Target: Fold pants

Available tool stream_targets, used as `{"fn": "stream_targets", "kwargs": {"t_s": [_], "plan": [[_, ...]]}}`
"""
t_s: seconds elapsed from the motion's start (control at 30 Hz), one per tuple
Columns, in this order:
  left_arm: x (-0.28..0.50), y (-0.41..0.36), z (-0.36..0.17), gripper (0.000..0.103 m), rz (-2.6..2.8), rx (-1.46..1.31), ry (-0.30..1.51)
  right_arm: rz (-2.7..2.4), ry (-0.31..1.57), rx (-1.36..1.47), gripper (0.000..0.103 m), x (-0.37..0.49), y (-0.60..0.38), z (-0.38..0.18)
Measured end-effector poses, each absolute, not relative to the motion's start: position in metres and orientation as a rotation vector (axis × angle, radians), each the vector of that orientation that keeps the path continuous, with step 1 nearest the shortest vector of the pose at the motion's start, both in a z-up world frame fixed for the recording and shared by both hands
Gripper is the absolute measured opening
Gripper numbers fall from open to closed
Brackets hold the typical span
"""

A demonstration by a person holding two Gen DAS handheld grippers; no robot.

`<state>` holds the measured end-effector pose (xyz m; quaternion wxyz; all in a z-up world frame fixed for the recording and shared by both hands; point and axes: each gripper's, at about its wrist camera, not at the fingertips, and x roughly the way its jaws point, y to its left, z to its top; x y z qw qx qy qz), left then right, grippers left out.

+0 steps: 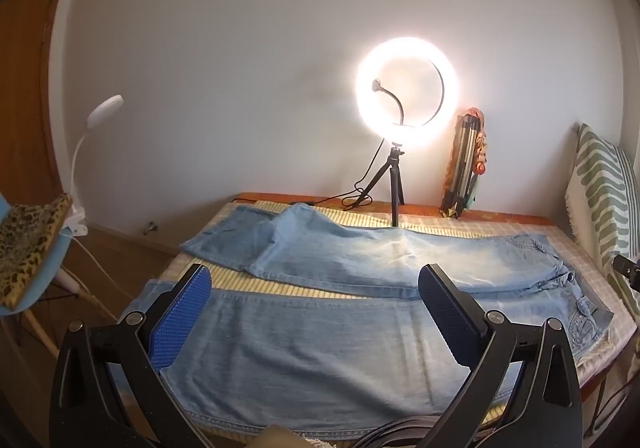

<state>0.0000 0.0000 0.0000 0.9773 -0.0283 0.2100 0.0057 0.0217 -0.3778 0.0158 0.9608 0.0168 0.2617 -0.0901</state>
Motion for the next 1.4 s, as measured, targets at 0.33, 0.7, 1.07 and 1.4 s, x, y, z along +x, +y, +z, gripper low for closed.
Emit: {"fn": "stream_targets", "kwargs": {"t_s": [0.33,0.7,1.07,1.4], "plan": [[0.0034,-0.0001,-0.0054,0.103,0.013,-0.071,0.427,-0.183,0.531,0.034,0.103,0.0210,-0.3778,0.0151],[0.0025,0.0023,-0.0052,0.103,0.014,-0.071,0.424,-0.182,0.531,0.035,0.103,0.0218,-0.3777,0.0145],[0.0008,0.0070,-0.0032,0.103,0.010,-0.086,0.401,-0.186,0.526,0.030,0.103,0.0243,-0.3800,0.0167],[0.0029,0.0081,-0.0038,0.103,0.010,-0.102,0.405,-0.185,0.522,0.018,0.103,0.0289,-0.3762,0.0210]]}}
